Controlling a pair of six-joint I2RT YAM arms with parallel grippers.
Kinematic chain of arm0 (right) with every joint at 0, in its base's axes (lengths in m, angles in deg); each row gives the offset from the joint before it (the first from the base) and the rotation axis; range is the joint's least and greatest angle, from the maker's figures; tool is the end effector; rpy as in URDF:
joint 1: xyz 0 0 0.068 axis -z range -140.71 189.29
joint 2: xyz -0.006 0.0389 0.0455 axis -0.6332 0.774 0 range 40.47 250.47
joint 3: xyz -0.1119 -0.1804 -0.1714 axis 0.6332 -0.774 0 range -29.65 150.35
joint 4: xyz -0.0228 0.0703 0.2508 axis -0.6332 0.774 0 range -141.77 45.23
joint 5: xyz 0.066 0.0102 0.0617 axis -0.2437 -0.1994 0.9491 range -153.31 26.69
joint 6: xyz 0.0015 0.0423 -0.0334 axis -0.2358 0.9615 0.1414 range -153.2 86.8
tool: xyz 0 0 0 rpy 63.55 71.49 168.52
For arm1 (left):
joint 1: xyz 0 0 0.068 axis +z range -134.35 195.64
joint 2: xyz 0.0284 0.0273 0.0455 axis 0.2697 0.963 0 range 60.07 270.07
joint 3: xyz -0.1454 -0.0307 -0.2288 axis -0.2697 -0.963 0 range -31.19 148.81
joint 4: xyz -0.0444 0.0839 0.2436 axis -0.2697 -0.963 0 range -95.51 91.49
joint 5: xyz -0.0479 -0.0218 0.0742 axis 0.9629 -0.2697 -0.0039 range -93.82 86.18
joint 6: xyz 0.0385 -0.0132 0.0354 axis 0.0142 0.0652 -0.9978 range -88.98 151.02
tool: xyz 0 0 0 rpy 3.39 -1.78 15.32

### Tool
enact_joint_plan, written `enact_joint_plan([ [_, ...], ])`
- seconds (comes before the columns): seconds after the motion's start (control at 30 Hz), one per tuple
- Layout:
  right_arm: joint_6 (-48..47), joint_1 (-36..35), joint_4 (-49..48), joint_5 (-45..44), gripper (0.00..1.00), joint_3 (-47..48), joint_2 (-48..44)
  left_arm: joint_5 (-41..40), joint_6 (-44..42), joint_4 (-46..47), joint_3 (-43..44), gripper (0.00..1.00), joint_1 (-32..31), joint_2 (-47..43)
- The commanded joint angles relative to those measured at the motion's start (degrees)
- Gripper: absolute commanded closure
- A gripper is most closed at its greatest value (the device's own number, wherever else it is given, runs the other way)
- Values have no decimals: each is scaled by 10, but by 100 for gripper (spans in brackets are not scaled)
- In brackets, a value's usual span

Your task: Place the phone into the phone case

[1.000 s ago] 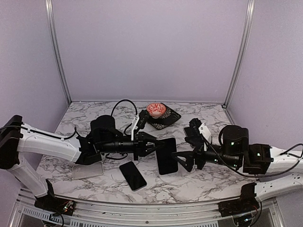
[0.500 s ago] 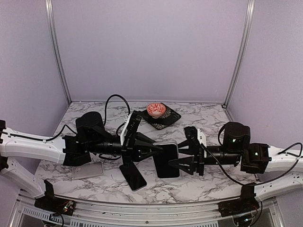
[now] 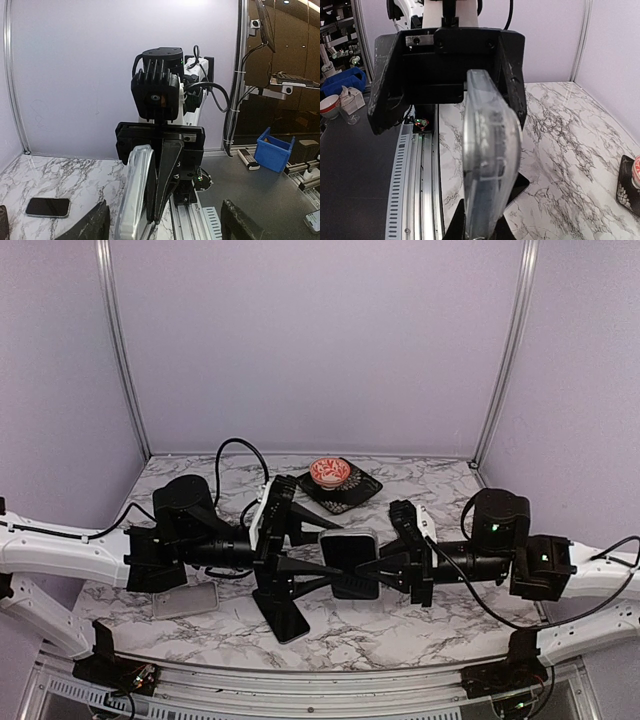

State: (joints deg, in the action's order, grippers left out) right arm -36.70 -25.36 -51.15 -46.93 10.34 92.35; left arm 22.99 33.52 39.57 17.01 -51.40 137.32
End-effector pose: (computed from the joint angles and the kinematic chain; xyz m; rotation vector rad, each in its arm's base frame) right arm 0.0828 0.1983 0.3060 -1.2371 1.4401 1.0035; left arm 0.1060 -0.2913 0.3212 1.1649 1.0534 -1.3070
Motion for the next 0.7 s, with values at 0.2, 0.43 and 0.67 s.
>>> enact_joint_plan([
  [0.2, -16, 7, -98, 67, 100, 102, 3, -61, -22, -8, -6, 33, -16, -9],
  [0.43, -18, 7, -104, 99, 100, 126, 26, -61, -44, -9, 8, 99, -25, 5],
  [0.67, -17, 8, -96, 94, 96, 123, 23, -75, -40, -9, 4, 100, -27, -10],
])
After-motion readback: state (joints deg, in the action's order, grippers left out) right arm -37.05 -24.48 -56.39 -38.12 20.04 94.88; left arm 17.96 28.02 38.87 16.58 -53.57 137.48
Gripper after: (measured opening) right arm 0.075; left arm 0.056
